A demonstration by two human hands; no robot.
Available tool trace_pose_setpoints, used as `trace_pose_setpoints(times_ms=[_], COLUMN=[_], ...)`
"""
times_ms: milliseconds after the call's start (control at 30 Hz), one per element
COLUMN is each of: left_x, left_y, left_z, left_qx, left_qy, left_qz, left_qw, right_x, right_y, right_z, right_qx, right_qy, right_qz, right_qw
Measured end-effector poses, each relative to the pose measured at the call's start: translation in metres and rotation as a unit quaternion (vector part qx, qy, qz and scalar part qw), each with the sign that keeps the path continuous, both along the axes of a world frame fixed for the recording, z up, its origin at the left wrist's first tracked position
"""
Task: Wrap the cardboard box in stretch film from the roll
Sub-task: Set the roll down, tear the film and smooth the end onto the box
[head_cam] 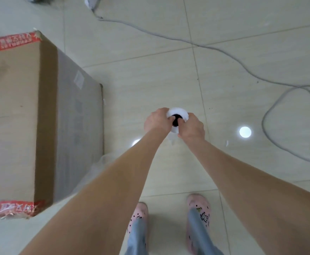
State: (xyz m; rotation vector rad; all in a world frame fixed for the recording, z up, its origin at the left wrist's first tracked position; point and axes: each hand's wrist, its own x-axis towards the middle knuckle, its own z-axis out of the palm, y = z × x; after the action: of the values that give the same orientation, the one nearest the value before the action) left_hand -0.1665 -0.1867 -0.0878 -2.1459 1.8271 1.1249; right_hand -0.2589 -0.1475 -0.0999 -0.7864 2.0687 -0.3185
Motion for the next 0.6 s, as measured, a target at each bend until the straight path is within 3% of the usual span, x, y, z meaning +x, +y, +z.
trace_pose_setpoints(times_ms=[100,167,267,367,600], left_x=[0.008,0.017,0.044,0.079,0.166], left_y=[0.009,0.018,0.037,0.065,0.142], left_z=[0.003,0.008,0.013,0.008,-0.022], left_qx=[0.022,0.019,-0.025,-0.037,-0.048], left_qy=[0.051,0.078,0.042,-0.007,-0.057], left_qz=[0.038,0.059,0.084,0.089,0.099], left_qw=[0.998,0.995,0.995,0.995,0.992], right_x=[0.003,0.007,0.025,0.060,0.151], right_y=[0.005,0.008,0.018,0.031,0.089], right_z=[0.005,0.013,0.025,0.026,-0.014], right_qx=[0.024,0.014,-0.121,-0.196,-0.168], right_qy=[0.015,0.103,0.224,0.190,0.121], right_qz=[0.014,0.061,0.192,0.293,0.393], right_qw=[0.999,0.993,0.948,0.916,0.896])
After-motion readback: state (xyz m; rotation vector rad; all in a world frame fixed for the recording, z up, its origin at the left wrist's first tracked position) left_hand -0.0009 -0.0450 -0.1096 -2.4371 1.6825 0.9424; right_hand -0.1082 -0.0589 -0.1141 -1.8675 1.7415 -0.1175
